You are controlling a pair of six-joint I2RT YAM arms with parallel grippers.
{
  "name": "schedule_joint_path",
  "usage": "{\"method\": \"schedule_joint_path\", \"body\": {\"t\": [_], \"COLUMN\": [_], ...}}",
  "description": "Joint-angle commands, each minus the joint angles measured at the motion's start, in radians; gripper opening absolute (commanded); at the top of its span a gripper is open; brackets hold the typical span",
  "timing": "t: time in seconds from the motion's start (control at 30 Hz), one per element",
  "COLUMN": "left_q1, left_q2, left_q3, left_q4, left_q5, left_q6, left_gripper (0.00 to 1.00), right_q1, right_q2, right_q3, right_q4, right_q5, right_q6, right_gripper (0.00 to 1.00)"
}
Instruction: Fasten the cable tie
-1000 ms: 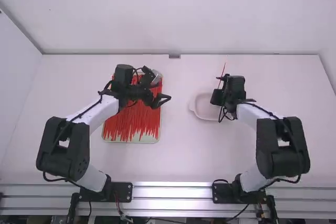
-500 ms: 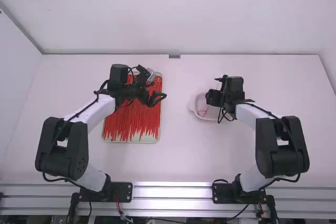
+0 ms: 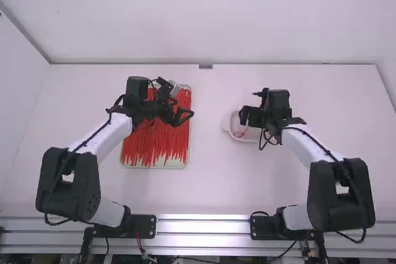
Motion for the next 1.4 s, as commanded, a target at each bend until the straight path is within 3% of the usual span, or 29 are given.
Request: {"method": "schedule_joint_path", "body": {"t": [0.0,0.27,0.6,0.93,1.2,1.37], "left_q1": [0.004,0.004,0.019,0.121,0.121,0.121], "left_q2": [-0.086,-0.212,-0.233,-0.372,-0.511,-0.617], "left_q3": [-0.004,-0.004,-0.02,-0.16,-0.299,-0.405], "left_q4": [-0.034,-0.154,-0.174,-0.035,0.096,0.096], "left_q5": [0.004,-0.013,-0.037,-0.176,-0.316,-0.422], "left_q6": [-0.012,-0.042,-0.057,-0.173,-0.173,-0.173], "left_gripper": [0.99,0.99,0.97,0.83,0.69,0.59], "right_q1": [0.0,0.001,-0.001,-0.138,-0.138,-0.138], "right_q2": [-0.087,-0.229,-0.254,-0.396,-0.539,-0.647], "right_q3": [0.003,0.002,-0.014,-0.156,-0.298,-0.406], "right_q4": [-0.043,-0.195,-0.197,-0.055,0.088,0.102], "right_q5": [-0.001,0.001,0.009,0.151,0.203,0.203], "right_q6": [-0.005,-0.081,-0.095,-0.232,-0.232,-0.232], "right_gripper": [0.98,0.98,0.97,0.83,0.68,0.58]}}
